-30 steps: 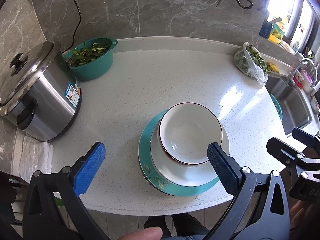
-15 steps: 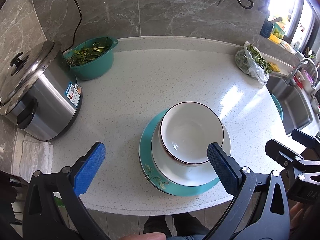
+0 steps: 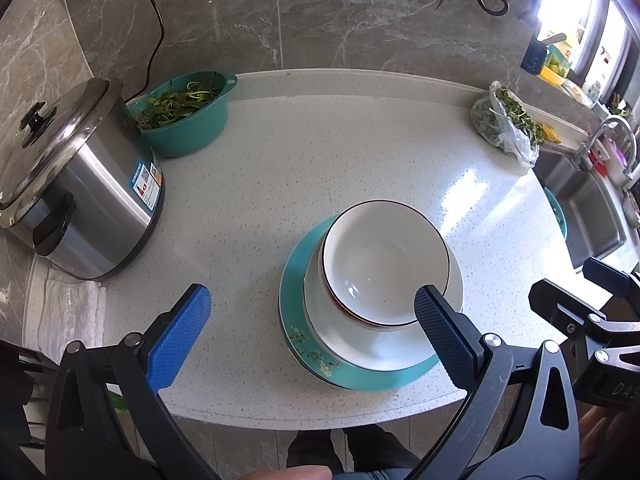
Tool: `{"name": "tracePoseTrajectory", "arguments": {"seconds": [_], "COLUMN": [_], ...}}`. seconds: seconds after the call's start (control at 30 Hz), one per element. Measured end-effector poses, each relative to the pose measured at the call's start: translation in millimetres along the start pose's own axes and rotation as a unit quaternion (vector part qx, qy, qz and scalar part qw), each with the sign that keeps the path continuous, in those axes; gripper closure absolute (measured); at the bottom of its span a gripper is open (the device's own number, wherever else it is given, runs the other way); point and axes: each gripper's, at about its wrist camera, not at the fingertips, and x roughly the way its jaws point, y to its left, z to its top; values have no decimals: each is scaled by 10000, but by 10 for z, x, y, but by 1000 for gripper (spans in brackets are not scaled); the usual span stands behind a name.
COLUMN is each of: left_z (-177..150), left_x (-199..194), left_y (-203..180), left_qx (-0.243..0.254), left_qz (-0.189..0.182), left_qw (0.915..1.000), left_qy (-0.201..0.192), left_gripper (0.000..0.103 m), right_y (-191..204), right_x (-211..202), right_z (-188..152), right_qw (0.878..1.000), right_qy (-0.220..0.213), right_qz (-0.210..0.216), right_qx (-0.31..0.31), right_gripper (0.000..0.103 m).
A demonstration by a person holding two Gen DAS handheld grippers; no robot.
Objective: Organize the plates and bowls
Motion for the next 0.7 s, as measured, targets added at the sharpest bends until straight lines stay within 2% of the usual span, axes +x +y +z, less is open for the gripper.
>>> {"name": "tracePoseTrajectory", "arguments": {"seconds": [0.7], "left_z": [-24], "left_x": [19], "left_y": [1], "left_qx": [-8], "left_qz": [18], "left_qw": [10000], "left_qy": [21], "left_gripper": [0], "right_y": [-1], "right_x": [15], "right_z": [7], "right_qw": [10000], "right_qy": [15], "right_qz": [5], "right_qx": [-3], "right_gripper": [0]}}
